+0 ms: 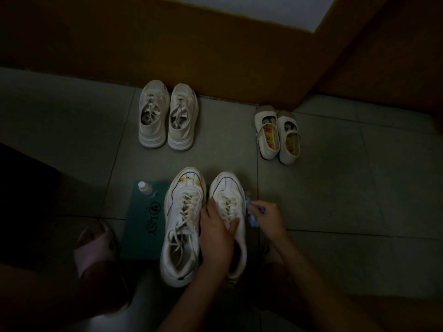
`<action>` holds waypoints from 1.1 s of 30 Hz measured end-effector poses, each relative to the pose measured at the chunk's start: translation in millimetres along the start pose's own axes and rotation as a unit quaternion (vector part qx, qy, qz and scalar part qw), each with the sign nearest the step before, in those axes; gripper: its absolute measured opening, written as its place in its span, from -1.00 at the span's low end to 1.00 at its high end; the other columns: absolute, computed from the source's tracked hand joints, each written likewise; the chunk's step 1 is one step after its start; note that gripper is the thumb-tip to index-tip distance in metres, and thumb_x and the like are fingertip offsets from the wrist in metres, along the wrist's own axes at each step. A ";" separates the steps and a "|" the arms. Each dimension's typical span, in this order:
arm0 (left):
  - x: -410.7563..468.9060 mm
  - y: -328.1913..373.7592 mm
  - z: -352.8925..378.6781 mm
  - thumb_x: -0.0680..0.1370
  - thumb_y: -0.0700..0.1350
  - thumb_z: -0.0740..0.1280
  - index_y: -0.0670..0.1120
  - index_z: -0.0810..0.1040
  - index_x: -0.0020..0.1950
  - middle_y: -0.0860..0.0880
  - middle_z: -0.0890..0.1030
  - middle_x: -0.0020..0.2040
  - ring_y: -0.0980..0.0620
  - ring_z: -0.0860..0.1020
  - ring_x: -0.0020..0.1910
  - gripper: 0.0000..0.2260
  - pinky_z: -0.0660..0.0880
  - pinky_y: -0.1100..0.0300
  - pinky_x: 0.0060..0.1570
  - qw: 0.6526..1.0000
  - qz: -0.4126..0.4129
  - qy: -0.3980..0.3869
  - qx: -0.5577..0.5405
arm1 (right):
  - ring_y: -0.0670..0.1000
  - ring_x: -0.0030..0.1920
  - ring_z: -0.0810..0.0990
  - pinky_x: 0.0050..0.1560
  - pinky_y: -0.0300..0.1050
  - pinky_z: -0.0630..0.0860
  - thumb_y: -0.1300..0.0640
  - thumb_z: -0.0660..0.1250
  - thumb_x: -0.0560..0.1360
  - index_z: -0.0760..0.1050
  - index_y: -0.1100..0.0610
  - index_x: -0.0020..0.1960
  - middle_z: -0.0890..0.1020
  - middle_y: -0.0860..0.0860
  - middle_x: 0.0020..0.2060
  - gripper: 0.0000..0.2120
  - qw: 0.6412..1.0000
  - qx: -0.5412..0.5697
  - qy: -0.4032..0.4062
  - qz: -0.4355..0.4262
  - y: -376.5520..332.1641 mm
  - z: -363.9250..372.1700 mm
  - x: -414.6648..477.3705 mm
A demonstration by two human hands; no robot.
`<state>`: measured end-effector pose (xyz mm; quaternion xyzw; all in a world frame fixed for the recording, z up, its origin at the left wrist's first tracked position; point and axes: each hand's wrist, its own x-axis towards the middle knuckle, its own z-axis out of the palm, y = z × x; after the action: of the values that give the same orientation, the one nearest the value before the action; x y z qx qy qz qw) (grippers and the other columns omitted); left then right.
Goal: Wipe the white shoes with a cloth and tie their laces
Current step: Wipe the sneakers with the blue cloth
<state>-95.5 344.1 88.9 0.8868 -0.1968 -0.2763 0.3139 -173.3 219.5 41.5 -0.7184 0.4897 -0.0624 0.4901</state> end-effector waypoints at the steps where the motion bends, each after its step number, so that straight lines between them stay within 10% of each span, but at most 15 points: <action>1: -0.3 -0.1 -0.2 0.49 0.04 0.35 -0.14 0.13 0.49 -0.12 0.26 0.44 -0.04 0.22 0.43 -0.33 0.13 0.24 0.34 1.000 0.001 -0.003 -0.003 | -0.28 -0.35 0.52 -0.24 -0.35 0.44 0.32 0.30 0.51 0.61 0.26 0.01 0.62 0.11 -0.17 -0.86 0.999 0.023 0.027 0.016 1.8 -2.2 1.3; 11: 3.2 -3.4 7.3 0.48 0.14 0.31 -0.13 0.19 0.47 -0.10 0.34 0.39 -0.04 0.28 0.40 -0.33 0.14 0.21 0.35 0.999 -0.009 0.024 0.039 | 0.03 -0.13 0.57 -0.05 -0.16 0.49 0.28 0.35 0.48 0.62 0.32 -0.02 0.60 0.17 -0.11 -0.86 0.993 0.039 0.061 -0.092 -65.8 25.5 23.7; 20: 1.0 -2.5 5.6 0.49 0.10 0.33 -0.14 0.15 0.48 -0.11 0.30 0.42 -0.04 0.25 0.41 -0.33 0.14 0.17 0.38 0.999 -0.008 0.027 0.021 | -0.22 -0.27 0.55 -0.23 -0.44 0.46 0.30 0.37 0.46 0.60 0.29 -0.10 0.61 0.01 -0.25 -0.94 0.981 0.125 0.149 0.015 -25.4 26.8 -15.9; 26: -0.5 -1.7 2.9 0.48 0.04 0.36 -0.14 0.16 0.48 -0.12 0.28 0.43 -0.05 0.22 0.42 -0.33 0.13 0.21 0.34 1.000 -0.004 0.011 -0.013 | 0.00 -0.19 0.56 -0.22 -0.38 0.46 0.34 0.37 0.45 0.57 0.37 0.06 0.64 0.21 -0.08 -0.80 0.970 0.154 0.127 0.140 -0.8 14.8 -15.4; 33: 0.1 -2.6 5.2 0.49 0.09 0.33 -0.13 0.15 0.49 -0.12 0.29 0.43 -0.04 0.23 0.43 -0.33 0.09 0.23 0.35 1.000 -0.005 0.016 0.008 | -0.03 -0.13 0.57 -0.13 -0.43 0.48 0.32 0.38 0.44 0.60 0.32 0.01 0.64 0.19 -0.07 -0.84 0.992 0.099 0.008 -0.080 -107.4 17.7 35.0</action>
<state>-98.1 343.6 83.8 0.8946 -0.1892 -0.2622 0.3085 -76.3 208.4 101.0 -0.7026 0.4259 -0.1560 0.5483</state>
